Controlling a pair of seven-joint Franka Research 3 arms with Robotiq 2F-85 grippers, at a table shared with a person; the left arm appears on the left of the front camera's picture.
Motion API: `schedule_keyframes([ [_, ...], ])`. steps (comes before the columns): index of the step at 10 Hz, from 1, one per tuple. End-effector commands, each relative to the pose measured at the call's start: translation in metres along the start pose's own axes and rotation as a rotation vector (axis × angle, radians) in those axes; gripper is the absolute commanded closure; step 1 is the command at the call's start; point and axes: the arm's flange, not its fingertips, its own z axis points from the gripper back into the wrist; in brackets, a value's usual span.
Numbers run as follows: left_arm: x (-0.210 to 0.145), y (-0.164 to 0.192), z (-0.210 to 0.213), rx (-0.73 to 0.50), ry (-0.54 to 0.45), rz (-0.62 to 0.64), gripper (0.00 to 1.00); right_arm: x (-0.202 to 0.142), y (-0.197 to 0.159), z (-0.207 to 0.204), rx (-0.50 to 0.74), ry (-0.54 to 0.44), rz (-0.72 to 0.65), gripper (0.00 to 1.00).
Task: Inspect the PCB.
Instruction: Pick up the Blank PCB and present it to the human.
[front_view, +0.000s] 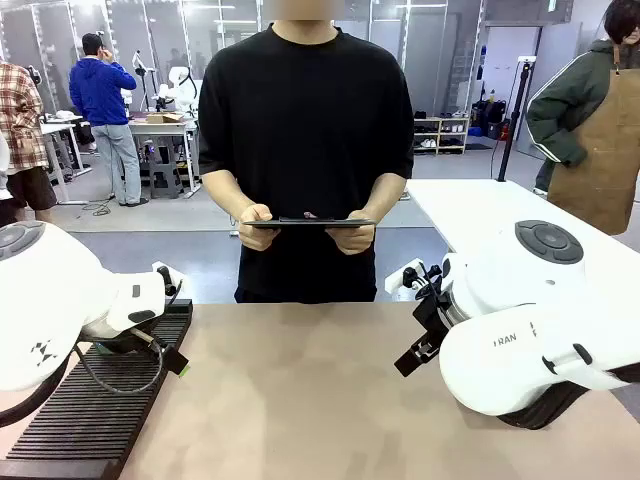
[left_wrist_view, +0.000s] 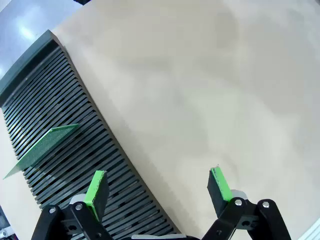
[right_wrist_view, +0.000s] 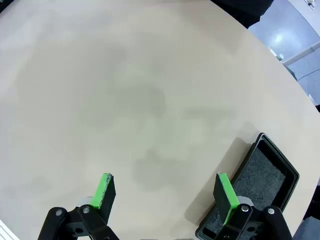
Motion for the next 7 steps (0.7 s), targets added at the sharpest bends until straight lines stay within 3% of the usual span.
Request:
schedule_keyframes([
  [1, 0.0001, -0.0002, 0.0000, 0.000, 0.000, 0.000, 0.00, 0.0000, 0.0000, 0.0000, 0.000, 0.000, 0.000, 0.00],
  [7, 0.0001, -0.0002, 0.0000, 0.000, 0.000, 0.000, 0.00, 0.0000, 0.0000, 0.0000, 0.000, 0.000, 0.000, 0.00],
])
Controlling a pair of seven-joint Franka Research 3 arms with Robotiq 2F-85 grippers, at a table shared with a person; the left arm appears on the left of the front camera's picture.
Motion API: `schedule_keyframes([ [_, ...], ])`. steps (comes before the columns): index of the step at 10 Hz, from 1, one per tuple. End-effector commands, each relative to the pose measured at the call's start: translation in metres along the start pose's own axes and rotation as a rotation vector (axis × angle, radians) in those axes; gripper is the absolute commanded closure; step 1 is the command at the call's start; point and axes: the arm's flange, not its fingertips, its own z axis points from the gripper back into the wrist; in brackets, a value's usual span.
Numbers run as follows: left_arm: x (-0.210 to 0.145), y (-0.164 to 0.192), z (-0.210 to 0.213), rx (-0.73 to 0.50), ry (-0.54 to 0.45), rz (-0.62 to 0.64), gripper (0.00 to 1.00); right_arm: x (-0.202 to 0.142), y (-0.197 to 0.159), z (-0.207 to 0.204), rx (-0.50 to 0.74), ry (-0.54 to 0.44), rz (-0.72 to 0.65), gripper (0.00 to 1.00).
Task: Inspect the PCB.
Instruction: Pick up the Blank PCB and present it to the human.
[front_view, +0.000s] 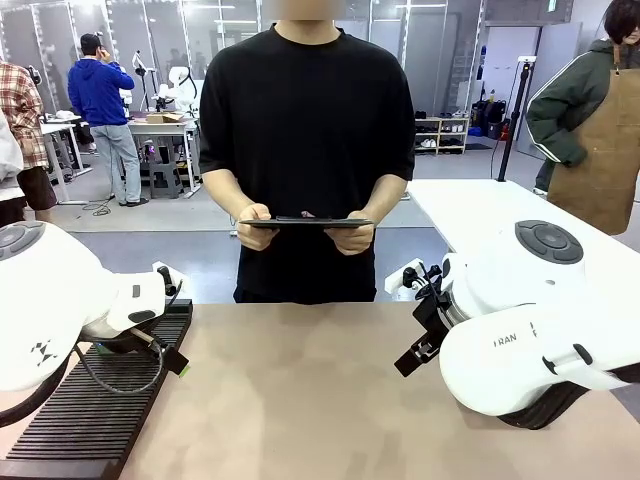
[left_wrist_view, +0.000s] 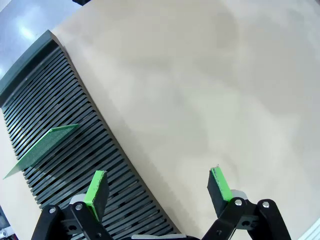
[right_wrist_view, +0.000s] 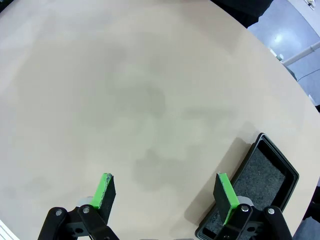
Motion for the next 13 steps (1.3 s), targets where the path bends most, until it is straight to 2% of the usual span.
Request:
schedule_keyframes([
  [1, 0.000, 0.000, 0.000, 0.000, 0.000, 0.000, 0.00, 0.000, 0.000, 0.000, 0.000, 0.000, -0.002, 0.00],
  [4, 0.000, 0.000, 0.000, 0.000, 0.000, 0.000, 0.00, 0.000, 0.000, 0.000, 0.000, 0.000, 0.000, 0.00],
  [5, 0.000, 0.000, 0.000, 0.000, 0.000, 0.000, 0.00, 0.005, -0.007, 0.017, 0.035, -0.008, -0.032, 0.00],
  [7, 0.020, 0.011, 0.042, -0.013, 0.029, -0.011, 0.00, 0.012, -0.020, 0.059, 0.125, 0.033, -0.088, 0.00],
  [10, 0.029, 0.027, 0.119, -0.245, 0.097, 0.035, 0.00, 0.009, -0.047, 0.134, 0.256, 0.086, -0.217, 0.00],
  [11, 0.023, 0.037, 0.148, -0.368, 0.066, 0.047, 0.00, 0.001, -0.057, 0.161, 0.348, 0.051, -0.258, 0.00],
  [13, 0.000, 0.065, 0.205, -0.517, -0.026, 0.081, 0.00, -0.029, -0.078, 0.207, 0.468, 0.013, -0.341, 0.00],
])
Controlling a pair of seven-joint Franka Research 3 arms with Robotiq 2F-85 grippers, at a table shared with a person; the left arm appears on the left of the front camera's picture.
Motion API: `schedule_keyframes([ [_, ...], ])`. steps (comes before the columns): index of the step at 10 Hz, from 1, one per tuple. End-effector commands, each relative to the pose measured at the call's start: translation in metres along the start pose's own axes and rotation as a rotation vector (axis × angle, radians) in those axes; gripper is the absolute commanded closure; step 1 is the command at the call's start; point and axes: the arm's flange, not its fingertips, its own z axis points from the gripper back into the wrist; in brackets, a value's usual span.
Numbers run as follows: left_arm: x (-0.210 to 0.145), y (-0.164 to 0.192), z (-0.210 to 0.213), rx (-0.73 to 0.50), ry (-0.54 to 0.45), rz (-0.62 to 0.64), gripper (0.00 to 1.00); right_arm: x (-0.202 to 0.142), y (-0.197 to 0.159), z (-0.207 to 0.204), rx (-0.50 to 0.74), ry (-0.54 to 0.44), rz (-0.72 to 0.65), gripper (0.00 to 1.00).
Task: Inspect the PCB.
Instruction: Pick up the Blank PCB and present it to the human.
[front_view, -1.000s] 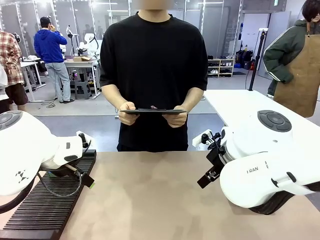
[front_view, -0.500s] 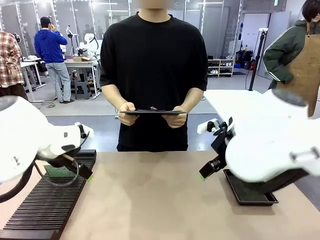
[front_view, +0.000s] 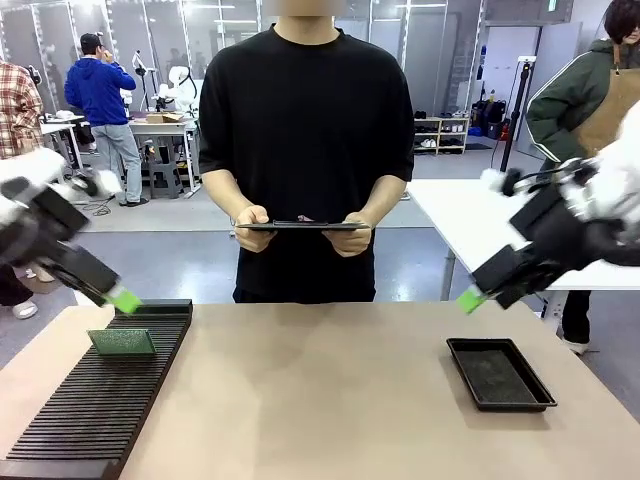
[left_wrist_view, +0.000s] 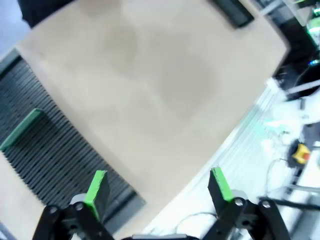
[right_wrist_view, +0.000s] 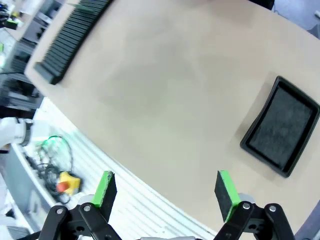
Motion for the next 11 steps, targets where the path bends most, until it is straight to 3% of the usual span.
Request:
schedule_keyframes([
  [1, -0.029, 0.016, 0.056, -0.116, -0.074, 0.059, 0.00, -0.035, -0.023, 0.041, 0.129, -0.070, -0.075, 0.00],
  [4, -0.085, 0.041, 0.106, -0.135, -0.234, 0.181, 0.00, -0.095, -0.049, 0.090, 0.216, -0.251, -0.150, 0.00],
  [7, -0.138, 0.052, 0.130, -0.119, -0.360, 0.280, 0.00, -0.139, -0.066, 0.108, 0.237, -0.338, -0.221, 0.00],
  [10, -0.157, 0.059, 0.130, -0.072, -0.445, 0.350, 0.00, -0.149, -0.075, 0.102, 0.251, -0.369, -0.262, 0.00],
  [11, -0.153, 0.061, 0.136, -0.092, -0.364, 0.344, 0.00, -0.132, -0.084, 0.141, 0.225, -0.347, -0.270, 0.00],
])
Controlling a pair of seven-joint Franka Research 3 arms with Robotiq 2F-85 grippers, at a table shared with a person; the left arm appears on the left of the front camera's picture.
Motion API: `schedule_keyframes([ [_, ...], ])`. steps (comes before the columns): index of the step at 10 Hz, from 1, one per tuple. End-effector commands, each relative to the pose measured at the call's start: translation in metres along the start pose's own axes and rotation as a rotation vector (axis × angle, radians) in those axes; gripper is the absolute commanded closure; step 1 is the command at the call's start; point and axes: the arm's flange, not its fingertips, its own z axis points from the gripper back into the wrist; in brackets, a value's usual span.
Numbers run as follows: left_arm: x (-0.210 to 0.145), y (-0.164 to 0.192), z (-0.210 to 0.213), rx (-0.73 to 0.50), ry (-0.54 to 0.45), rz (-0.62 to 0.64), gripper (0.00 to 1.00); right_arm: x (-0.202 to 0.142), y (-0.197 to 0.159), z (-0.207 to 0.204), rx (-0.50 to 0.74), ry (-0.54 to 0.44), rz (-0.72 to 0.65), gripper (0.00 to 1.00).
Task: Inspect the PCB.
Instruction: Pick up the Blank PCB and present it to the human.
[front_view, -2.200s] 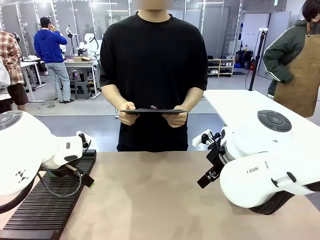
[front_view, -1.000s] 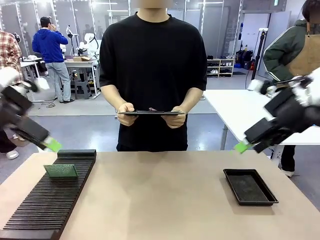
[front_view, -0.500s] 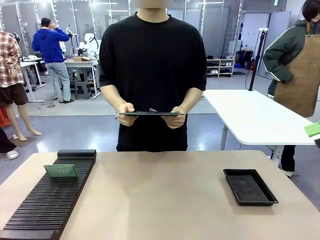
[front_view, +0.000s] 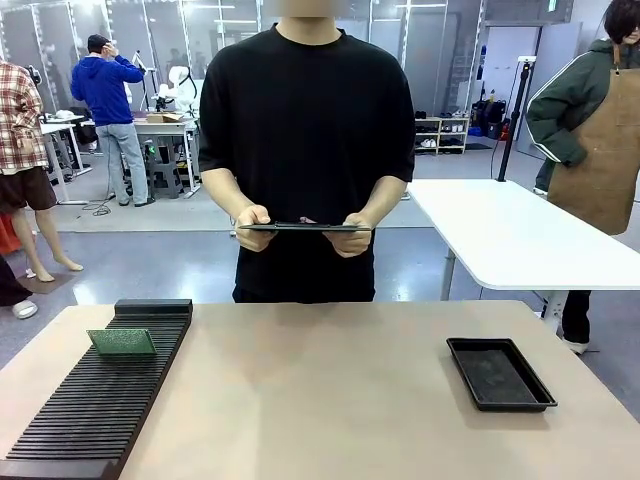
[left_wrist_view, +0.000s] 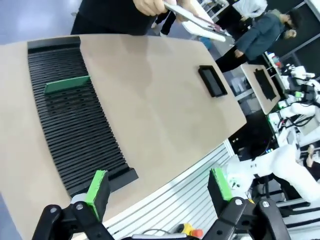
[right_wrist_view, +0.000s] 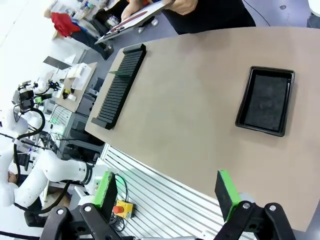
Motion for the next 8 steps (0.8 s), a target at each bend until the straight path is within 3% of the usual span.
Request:
schedule_keyframes([
  [1, 0.002, -0.002, -0.006, -0.007, 0.024, -0.016, 0.00, 0.000, 0.003, -0.001, -0.001, 0.007, 0.016, 0.00],
  [5, 0.001, -0.002, -0.004, 0.002, 0.014, -0.004, 0.00, 0.000, 0.003, -0.001, -0.001, 0.007, 0.016, 0.00],
  [6, 0.000, -0.034, 0.000, 0.112, 0.023, -0.161, 0.00, 0.000, 0.003, -0.001, -0.001, 0.007, 0.016, 0.00],
  [8, 0.017, -0.077, -0.016, 0.361, 0.136, -0.506, 0.00, 0.000, 0.003, -0.001, -0.001, 0.007, 0.016, 0.00],
])
